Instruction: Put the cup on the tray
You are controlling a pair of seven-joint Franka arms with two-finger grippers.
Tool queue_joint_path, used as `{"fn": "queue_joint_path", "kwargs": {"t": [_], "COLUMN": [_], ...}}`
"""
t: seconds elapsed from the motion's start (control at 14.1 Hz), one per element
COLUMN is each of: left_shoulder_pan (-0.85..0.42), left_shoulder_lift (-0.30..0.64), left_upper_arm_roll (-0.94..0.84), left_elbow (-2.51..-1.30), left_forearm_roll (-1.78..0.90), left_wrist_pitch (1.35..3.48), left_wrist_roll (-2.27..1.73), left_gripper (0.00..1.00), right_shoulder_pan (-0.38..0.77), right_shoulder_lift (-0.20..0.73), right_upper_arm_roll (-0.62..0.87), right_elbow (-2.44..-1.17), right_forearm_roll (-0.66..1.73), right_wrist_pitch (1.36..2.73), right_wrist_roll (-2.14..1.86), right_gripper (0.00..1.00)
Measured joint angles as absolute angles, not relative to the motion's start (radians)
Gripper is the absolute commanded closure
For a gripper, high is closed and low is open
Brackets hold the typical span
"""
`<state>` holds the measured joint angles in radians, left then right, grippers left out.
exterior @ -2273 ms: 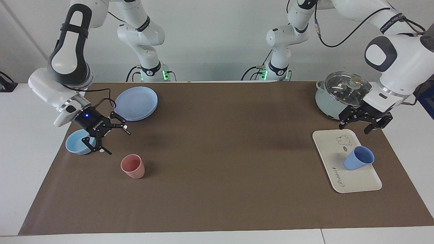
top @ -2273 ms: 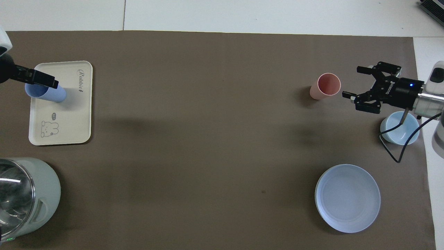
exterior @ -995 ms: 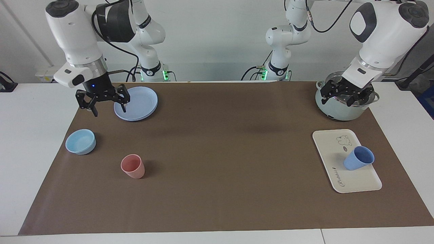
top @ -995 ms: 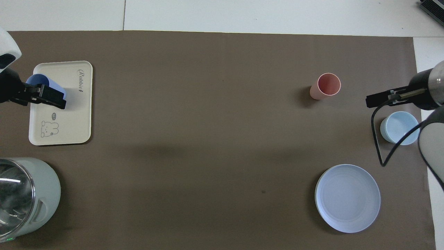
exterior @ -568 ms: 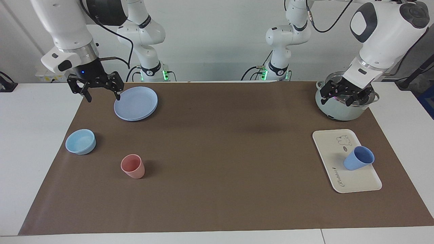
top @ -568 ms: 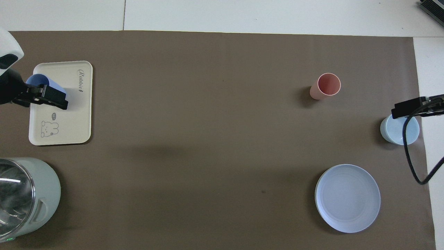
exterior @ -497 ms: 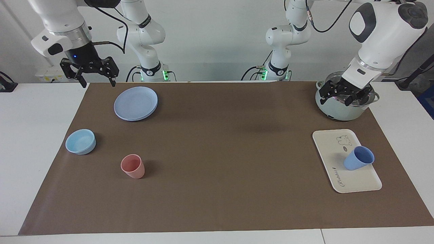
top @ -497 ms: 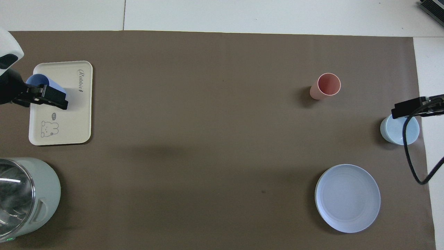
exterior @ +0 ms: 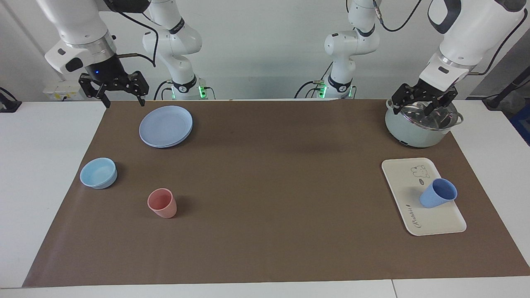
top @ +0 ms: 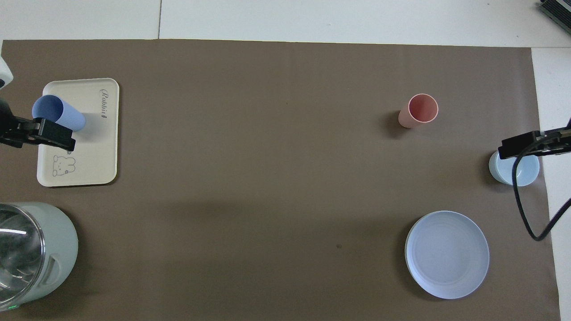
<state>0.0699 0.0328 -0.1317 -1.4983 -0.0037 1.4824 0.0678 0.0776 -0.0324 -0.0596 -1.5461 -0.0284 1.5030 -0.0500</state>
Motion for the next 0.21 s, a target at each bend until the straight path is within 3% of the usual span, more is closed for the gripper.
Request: {"fn": "queue_joint_path", "kwargs": {"t": [0.21], "left_shoulder_pan": [0.07], "left_shoulder_lift": [0.028], "left_upper_arm_roll": [-0.132], "left_elbow": [-1.5], "left_forearm_roll": [-0.003], "left_wrist_pitch": [1.482], "left_wrist_roll": [0.068], "left_gripper": [0.0], "right_shoulder_pan": [0.08], "right_shoulder_lift": [-0.034], "right_upper_arm_roll": [-0.058], "right_elbow": [-1.546], "right_forearm_roll": [-0.028], "right_wrist_pitch": [1.503], "right_wrist_roll": [-0.05], "right_gripper": [0.0]}}
